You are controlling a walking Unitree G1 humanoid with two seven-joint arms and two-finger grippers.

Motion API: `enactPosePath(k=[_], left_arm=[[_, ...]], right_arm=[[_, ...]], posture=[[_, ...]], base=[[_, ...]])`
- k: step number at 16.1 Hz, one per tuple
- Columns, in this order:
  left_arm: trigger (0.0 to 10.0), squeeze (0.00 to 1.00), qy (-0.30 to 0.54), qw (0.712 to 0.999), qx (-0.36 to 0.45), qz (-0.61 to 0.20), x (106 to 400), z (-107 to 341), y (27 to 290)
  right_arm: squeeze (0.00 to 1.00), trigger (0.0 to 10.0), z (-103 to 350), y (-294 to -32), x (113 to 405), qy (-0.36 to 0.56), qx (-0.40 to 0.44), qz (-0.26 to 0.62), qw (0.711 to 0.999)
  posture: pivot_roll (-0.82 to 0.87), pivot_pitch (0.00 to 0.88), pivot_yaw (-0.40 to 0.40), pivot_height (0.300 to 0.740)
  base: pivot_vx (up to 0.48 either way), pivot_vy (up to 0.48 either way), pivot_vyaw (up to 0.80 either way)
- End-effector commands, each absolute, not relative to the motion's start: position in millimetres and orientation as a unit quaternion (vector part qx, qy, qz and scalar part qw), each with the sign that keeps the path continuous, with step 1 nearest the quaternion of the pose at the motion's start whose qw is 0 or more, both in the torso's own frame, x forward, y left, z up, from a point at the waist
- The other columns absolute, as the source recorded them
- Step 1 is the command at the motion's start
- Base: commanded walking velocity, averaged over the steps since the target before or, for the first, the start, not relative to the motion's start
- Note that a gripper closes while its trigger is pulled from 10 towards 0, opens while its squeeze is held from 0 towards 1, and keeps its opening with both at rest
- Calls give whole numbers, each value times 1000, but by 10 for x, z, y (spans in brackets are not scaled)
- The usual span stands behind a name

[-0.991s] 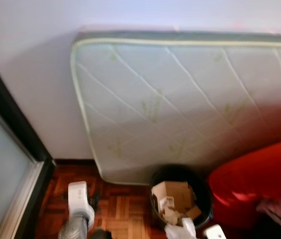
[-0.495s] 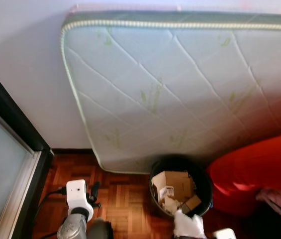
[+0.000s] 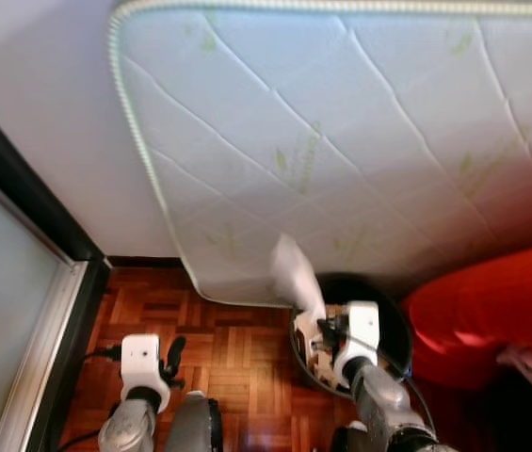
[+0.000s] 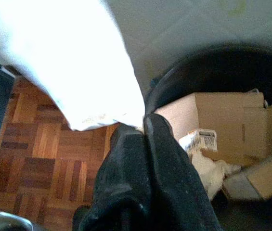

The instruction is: Clean up the room

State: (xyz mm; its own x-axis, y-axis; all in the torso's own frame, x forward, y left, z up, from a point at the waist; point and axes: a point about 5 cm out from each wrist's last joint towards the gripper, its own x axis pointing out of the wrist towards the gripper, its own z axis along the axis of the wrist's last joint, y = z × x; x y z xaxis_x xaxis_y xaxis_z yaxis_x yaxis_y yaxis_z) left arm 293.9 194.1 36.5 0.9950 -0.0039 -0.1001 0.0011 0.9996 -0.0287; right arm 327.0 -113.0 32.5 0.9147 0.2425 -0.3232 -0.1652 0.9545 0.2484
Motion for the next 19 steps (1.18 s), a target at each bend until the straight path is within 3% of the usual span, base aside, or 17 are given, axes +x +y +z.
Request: enactPosePath(k=[1,7,9,17,19], left_arm=[[10000,0,72,997,-18,-5,2868,265,1905],[10000,0,77,997,-19,-13,2858,255,1858],[10000,0,75,997,-20,-15,2845,257,1853],[10000,0,76,997,-23,-18,2838,265,1854],[10000,0,77,996,-25,-19,2842,264,1850]], right_arm=[[0,10000,386,-1128,3327,174,102,99,974],[0,10000,118,-1478,3139,237,26,11,971],[0,10000,44,-1580,3072,253,50,-23,966],[0,10000,52,-1564,3082,254,57,-20,965],[0,10000,69,-1567,3094,247,63,-16,967]], posture=[[103,349,-43,642],[85,352,-34,642],[84,360,-31,642],[85,364,-30,642],[78,360,-30,642]], base=[[0,0,0],[0,0,0],[0,0,0],[0,0,0],[0,0,-731]])
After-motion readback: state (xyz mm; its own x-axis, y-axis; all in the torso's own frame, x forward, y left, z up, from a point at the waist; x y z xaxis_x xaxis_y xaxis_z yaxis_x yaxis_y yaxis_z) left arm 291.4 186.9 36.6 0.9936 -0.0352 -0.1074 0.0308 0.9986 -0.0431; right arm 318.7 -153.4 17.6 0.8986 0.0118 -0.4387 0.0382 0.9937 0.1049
